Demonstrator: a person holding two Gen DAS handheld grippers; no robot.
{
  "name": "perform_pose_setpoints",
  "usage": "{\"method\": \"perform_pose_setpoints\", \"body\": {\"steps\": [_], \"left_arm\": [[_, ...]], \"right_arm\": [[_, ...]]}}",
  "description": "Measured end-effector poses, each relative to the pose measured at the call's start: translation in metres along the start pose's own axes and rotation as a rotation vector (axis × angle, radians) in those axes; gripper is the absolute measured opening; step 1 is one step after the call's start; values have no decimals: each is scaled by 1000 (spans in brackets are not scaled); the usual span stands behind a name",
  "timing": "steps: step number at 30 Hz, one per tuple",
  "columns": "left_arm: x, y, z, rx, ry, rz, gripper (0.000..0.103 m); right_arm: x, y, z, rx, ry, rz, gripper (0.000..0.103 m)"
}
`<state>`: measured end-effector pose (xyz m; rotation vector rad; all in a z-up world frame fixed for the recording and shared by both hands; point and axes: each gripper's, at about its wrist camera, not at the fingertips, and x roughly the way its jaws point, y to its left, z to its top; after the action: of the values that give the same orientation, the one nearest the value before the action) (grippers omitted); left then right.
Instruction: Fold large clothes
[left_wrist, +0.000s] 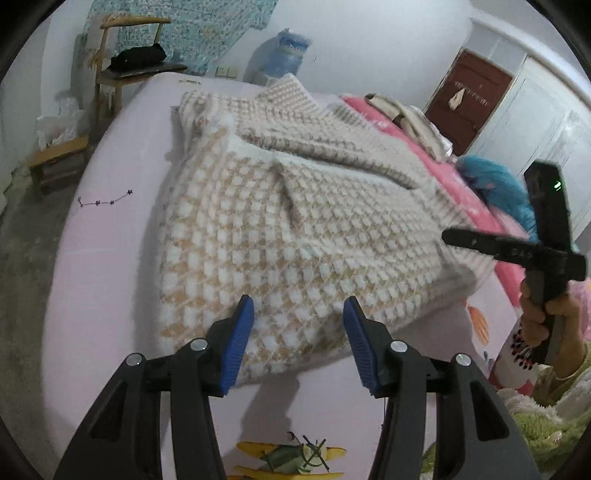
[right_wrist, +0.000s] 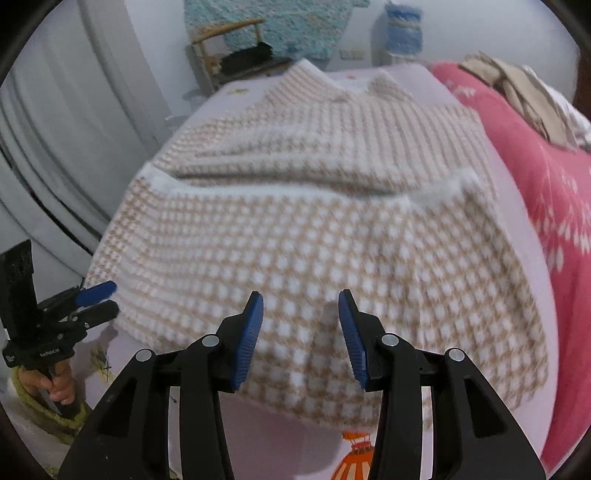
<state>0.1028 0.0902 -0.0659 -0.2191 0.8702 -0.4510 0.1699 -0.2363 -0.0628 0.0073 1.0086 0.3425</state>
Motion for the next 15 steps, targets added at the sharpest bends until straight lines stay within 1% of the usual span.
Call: {"method": "perform_pose_setpoints", "body": {"steps": [2, 6, 8, 10, 13, 15], "left_arm": [[0, 2, -1, 0, -7, -8, 49], [-2, 0, 1, 8, 8, 9, 49], [-3, -3, 4, 16, 13, 30, 49], [-7, -12, 8, 47, 0, 40, 49], [-15, -31, 15, 111, -39, 7, 50], [-12, -49, 21, 154, -51, -32, 52]], "right_arm": [[1, -3, -2, 20, 4, 2, 41], [-9, 0, -2, 4, -24, 9, 42], [-19, 3, -5, -14, -46, 20, 54], [-24, 5, -8, -30, -54, 14, 59], [-24, 8, -16, -44, -37, 4, 60], [-23, 10, -20, -47, -27, -12, 60]]}}
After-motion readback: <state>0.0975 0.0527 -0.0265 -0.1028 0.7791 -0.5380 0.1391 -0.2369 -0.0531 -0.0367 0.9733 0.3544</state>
